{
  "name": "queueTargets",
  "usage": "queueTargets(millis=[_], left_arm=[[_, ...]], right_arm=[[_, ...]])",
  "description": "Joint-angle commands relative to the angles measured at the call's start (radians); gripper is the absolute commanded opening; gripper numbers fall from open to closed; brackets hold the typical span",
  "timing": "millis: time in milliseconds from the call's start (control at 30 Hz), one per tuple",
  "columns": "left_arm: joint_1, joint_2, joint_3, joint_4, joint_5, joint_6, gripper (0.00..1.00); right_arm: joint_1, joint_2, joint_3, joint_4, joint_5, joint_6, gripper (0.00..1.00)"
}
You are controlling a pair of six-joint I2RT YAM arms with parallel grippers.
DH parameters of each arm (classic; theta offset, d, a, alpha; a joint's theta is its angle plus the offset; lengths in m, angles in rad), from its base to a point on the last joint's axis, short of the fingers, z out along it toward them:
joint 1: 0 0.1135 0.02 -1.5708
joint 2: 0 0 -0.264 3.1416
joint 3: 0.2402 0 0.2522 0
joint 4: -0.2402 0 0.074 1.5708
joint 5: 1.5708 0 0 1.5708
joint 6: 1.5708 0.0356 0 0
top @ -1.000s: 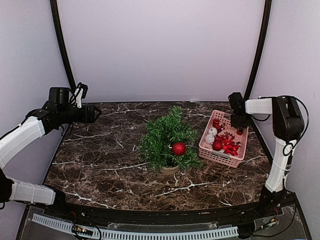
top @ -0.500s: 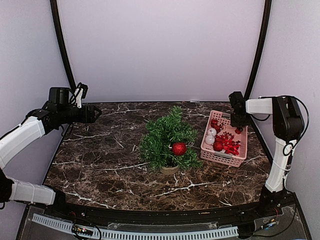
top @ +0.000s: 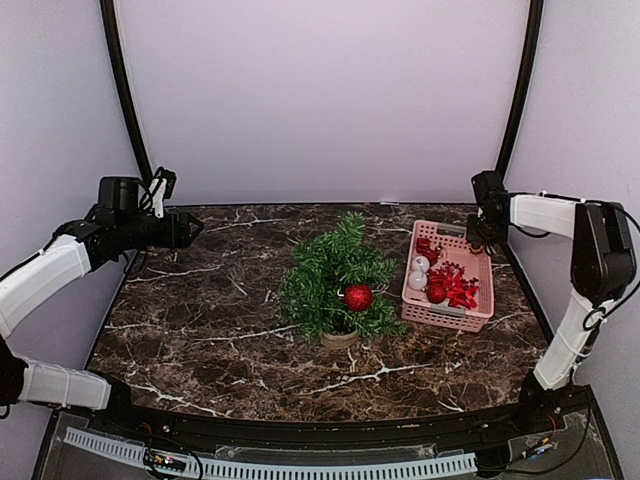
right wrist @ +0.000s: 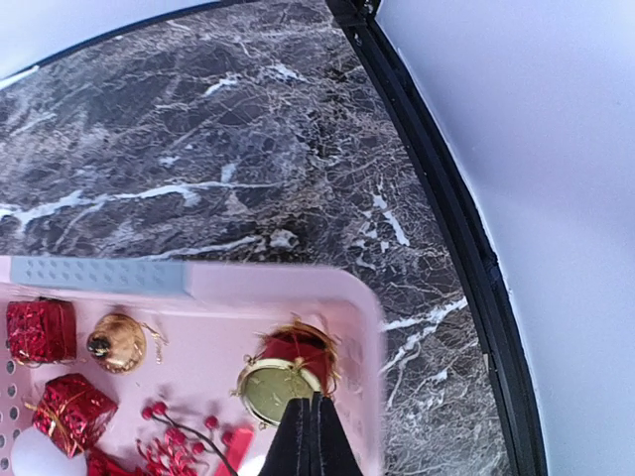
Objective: Decorate the small christmas tree
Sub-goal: Pick up the ornament drum from the bin.
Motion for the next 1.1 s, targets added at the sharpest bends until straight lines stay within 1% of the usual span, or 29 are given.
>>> queueTargets(millis=[0, 233, 533, 667, 800, 967, 1067], left_arm=[[0.001, -0.038, -0.017, 0.032, 0.021, 0.016, 0.76], [0.000, -0.084, -0.039, 0.068, 0.085, 0.036, 0.75], [-0.001, -0.151, -0.075, 0.130, 0.184, 0.054, 0.75], [-0.013, -0.193, -0.092, 0.162, 0.221, 0.058, 0.75], [-0.072, -0.237, -0.111, 0.203, 0.226, 0.021, 0.72], [-0.237, -0.262, -0.101, 0.204, 0.163, -0.018, 0.71], [-0.308, -0.270, -0.074, 0.198, 0.146, -0.048, 0.70]], right_arm=[[-0.004, -0.053, -0.028, 0.040, -0.077, 0.014, 0.00], [-0.003, -0.147, -0.058, 0.047, -0.195, 0.013, 0.00], [0.001, -0.277, -0.110, 0.075, -0.416, 0.011, 0.00], [0.021, -0.343, -0.116, 0.069, -0.510, -0.004, 0.00], [0.064, -0.400, -0.091, 0.025, -0.579, -0.016, 0.00], [0.138, -0.482, -0.068, -0.013, -0.675, -0.017, 0.00], [0.187, -0.527, -0.065, -0.015, -0.765, -0.019, 0.00]])
